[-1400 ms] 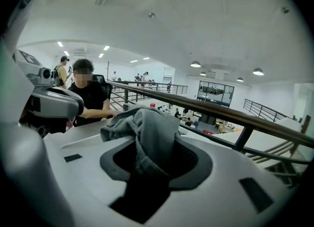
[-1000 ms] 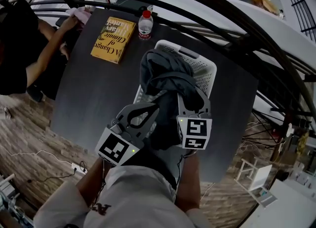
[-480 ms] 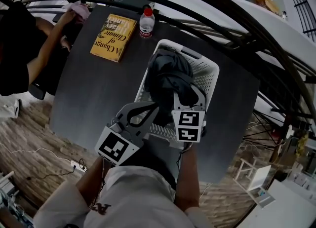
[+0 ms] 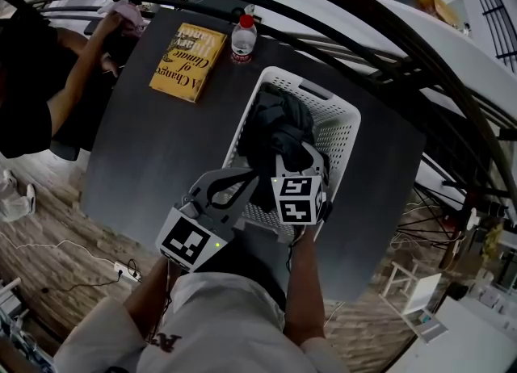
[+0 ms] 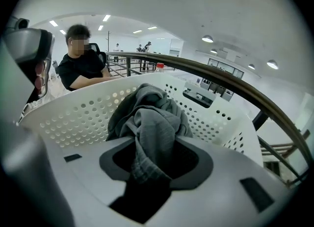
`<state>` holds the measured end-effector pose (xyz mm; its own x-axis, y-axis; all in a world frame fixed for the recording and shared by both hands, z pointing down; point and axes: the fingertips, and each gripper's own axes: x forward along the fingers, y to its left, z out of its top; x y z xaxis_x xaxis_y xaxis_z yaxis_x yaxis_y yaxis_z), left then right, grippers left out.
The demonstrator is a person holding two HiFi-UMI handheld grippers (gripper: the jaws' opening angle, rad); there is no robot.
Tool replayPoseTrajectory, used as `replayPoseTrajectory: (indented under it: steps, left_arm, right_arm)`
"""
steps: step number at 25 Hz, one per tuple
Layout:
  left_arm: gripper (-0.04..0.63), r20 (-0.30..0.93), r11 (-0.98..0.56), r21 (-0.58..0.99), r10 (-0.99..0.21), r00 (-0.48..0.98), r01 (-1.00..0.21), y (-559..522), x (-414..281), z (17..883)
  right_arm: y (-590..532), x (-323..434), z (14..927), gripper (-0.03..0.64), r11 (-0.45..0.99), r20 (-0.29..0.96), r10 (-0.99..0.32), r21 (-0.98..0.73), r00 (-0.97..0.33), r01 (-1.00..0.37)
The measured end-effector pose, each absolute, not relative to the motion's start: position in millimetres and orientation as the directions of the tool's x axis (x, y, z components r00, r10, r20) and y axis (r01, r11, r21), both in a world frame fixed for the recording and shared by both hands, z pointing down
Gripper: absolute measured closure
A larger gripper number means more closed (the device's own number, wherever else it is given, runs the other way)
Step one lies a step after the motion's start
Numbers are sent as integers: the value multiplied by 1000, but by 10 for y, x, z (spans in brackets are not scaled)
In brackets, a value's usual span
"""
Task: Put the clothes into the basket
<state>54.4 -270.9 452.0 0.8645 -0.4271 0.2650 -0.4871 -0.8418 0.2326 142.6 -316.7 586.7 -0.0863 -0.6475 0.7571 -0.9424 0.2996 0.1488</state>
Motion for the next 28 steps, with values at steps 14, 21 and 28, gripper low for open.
replayPoseTrajectory:
  steps: [14,21,28]
  left_arm:
    - [603,289,-822,233,-452,844,-520,-2766,437,4596]
    - [603,293,-808,247,-465,836,-536,-2763,416,4648]
    - [602,310,-799,249,-470,826,-548,-2769,355,4668]
  right_arm:
    - [-3124,1293,6224,422,342,797,-590,99,-131,-934]
    - [-3080,1253,6344,419,387,804,-571,83,-168,-919]
    - [-3087,1251,6398,400,386,804,-571,85,-166,-918]
